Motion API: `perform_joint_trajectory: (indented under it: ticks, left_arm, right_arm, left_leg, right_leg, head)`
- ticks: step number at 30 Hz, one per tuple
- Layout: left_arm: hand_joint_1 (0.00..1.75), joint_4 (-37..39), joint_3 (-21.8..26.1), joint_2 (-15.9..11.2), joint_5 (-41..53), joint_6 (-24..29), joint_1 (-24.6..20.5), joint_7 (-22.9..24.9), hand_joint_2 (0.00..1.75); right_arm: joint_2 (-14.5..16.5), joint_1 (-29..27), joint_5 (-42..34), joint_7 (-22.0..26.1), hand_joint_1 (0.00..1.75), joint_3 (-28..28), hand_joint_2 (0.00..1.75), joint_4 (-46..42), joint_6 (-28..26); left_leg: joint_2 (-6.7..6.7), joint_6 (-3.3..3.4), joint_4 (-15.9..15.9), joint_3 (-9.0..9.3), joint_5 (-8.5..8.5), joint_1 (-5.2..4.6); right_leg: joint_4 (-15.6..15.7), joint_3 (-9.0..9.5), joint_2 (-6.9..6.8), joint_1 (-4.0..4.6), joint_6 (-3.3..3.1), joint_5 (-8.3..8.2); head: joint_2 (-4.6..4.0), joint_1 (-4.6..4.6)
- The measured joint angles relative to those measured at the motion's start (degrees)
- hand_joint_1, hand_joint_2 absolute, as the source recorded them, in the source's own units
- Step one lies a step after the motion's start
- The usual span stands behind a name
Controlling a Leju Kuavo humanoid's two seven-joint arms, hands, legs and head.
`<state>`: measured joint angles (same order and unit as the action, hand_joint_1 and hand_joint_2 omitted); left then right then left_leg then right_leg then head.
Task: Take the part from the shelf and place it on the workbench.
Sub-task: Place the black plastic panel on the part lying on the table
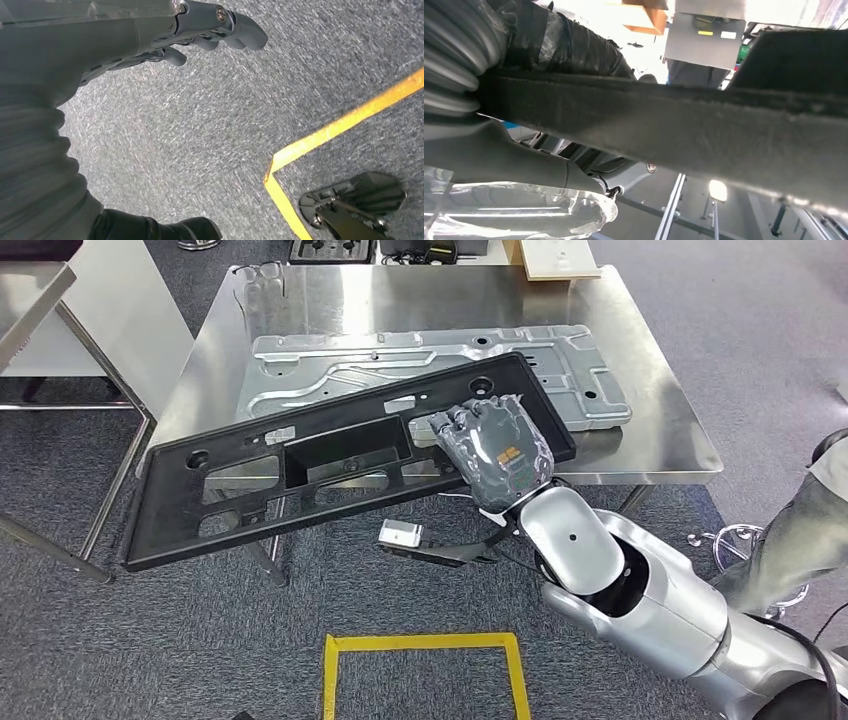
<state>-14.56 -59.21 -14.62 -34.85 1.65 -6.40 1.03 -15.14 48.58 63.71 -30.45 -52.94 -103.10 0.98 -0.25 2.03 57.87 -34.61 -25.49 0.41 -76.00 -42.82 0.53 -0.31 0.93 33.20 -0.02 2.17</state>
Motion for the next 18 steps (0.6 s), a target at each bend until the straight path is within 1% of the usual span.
perform_joint_trajectory:
  ticks: [1,2,3,4,5,6,7,9,10,11,12,14,15,16,17,18]
  left_arm:
    - [0.0,0.0,0.0,0.01,0.01,-0.04,0.02,0.01,1.75]
    - [0.0,0.0,0.0,0.02,0.02,-0.11,0.04,0.02,1.75]
    - [0.0,0.0,0.0,0.05,0.02,-0.2,0.06,0.06,1.75]
    - [0.0,0.0,0.0,0.08,0.01,-0.3,0.06,0.11,1.75]
    - [0.0,0.0,0.0,0.09,-0.02,-0.39,0.04,0.2,1.75]
    - [0.0,0.0,0.0,0.1,-0.05,-0.49,0.01,0.29,1.75]
    - [0.0,0.0,0.0,0.09,-0.11,-0.6,-0.01,0.37,1.75]
    - [0.0,0.0,0.0,0.07,-0.21,-0.83,0.02,0.49,1.75]
    - [0.0,0.0,0.0,0.05,-0.23,-0.92,0.04,0.51,1.75]
    - [0.0,0.0,0.0,0.04,-0.24,-0.97,0.02,0.52,1.75]
    - [0.0,0.0,0.0,0.02,-0.27,-1.0,0.0,0.52,1.75]
    - [0.0,0.0,0.0,0.02,-0.36,-1.02,-0.04,0.52,1.75]
    - [0.0,0.0,0.0,0.02,-0.39,-1.02,0.03,0.52,1.75]
    - [0.0,0.0,0.0,0.02,-0.41,-1.02,0.12,0.52,1.75]
    - [0.0,0.0,0.0,0.02,-0.41,-1.02,0.18,0.52,1.75]
    - [0.0,0.0,0.0,0.02,-0.41,-1.02,0.21,0.52,1.75]
  right_arm:
    - [-0.05,-0.08,-0.03,0.01,1.75,0.0,1.75,0.01,0.0]
    - [-0.13,-0.11,-0.05,0.02,1.75,0.0,1.75,0.01,-0.01]
    - [-0.21,-0.1,-0.08,0.02,1.75,0.0,1.75,0.01,-0.01]
    - [-0.31,-0.05,-0.09,0.02,1.75,0.0,1.75,0.01,-0.03]
    - [-0.37,0.01,-0.11,0.01,1.75,0.0,1.75,0.0,-0.08]
    - [-0.39,0.04,-0.12,0.01,1.75,0.0,1.75,-0.01,-0.14]
    - [-0.43,0.04,-0.13,0.01,1.75,0.0,1.75,-0.01,-0.21]
    - [-0.5,0.0,-0.15,-0.01,1.75,0.0,1.75,-0.01,-0.27]
    - [-0.55,0.0,-0.15,-0.01,1.75,0.0,1.75,-0.01,-0.28]
    - [-0.57,0.03,-0.15,-0.01,1.75,0.0,1.75,-0.02,-0.3]
    - [-0.57,0.03,-0.15,-0.01,1.75,0.0,1.75,-0.02,-0.33]
    - [-0.58,-0.02,-0.15,0.01,1.75,0.0,1.75,-0.01,-0.41]
    - [-0.58,-0.1,-0.15,0.01,1.75,0.0,1.75,-0.01,-0.43]
    - [-0.6,-0.2,-0.15,0.01,1.75,0.0,1.75,0.0,-0.43]
    - [-0.62,-0.29,-0.15,0.01,1.75,0.0,1.75,0.01,-0.43]
    - [-0.65,-0.36,-0.15,0.01,1.75,0.0,1.75,0.01,-0.43]
  left_leg:
    - [-0.05,0.04,0.09,0.15,-0.19,-0.03]
    - [-0.12,0.0,0.2,0.4,-0.46,-0.04]
    - [-0.19,-0.09,0.35,0.68,-0.78,-0.04]
    - [-0.26,-0.28,0.53,0.86,-1.12,-0.13]
    - [-0.31,-0.5,0.7,0.94,-1.41,-0.21]
    - [-0.33,-0.73,0.8,0.93,-1.59,-0.3]
    - [-0.34,-0.97,0.75,0.9,-1.69,-0.38]
    - [-0.29,-1.46,0.62,1.08,-1.96,-0.37]
    - [-0.23,-1.78,1.11,0.99,-2.41,-0.35]
    - [-0.17,-2.11,2.67,0.35,-3.32,-0.31]
    - [-0.11,-2.42,5.49,-1.02,-4.73,-0.23]
    - [-0.07,-2.84,13.31,-5.35,-7.51,-0.1]
    - [-0.07,-2.98,16.12,-7.2,-7.9,-0.03]
    - [-0.06,-3.06,17.03,-8.2,-7.17,0.04]
    - [-0.05,-3.07,15.5,-7.99,-5.25,0.12]
    - [-0.04,-3.01,12.02,-6.78,-2.59,0.18]
  right_leg:
    - [0.38,-0.21,0.0,0.0,-0.1,-1.13]
    - [3.17,0.8,0.0,0.0,-0.26,-3.35]
    - [7.24,2.44,-0.01,0.03,-0.49,-5.8]
    - [11.1,4.25,0.01,0.16,-0.71,-7.54]
    - [14.14,5.68,0.04,0.2,-0.89,-8.6]
    - [15.62,6.39,0.09,0.27,-1.03,-8.74]
    - [15.96,6.66,0.15,0.34,-1.14,-8.42]
    - [16.41,6.93,0.22,0.16,-1.47,-8.28]
    - [16.69,7.25,0.22,0.02,-1.68,-8.21]
    - [16.97,7.63,0.18,-0.14,-1.89,-8.15]
    - [17.17,7.98,0.14,-0.24,-2.08,-8.04]
    - [17.18,8.41,0.09,-0.22,-2.34,-7.65]
    - [17.14,8.64,0.11,-0.22,-2.38,-7.41]
    - [17.1,8.94,0.16,-0.22,-2.38,-7.13]
    - [17.06,9.37,0.22,-0.22,-2.33,-6.79]
    - [17.03,9.93,0.28,-0.23,-2.22,-6.37]
  head:
    - [0.0,-0.01]
    - [0.01,-0.02]
    - [0.0,-0.02]
    - [0.0,-0.02]
    - [0.0,0.01]
    - [-0.01,0.03]
    - [-0.01,0.07]
    - [-0.01,0.08]
    - [-0.01,0.16]
    - [-0.01,0.24]
    - [-0.01,0.33]
    - [-0.01,0.42]
    - [-0.01,0.43]
    - [-0.01,0.43]
    - [0.0,0.42]
    - [0.0,0.44]
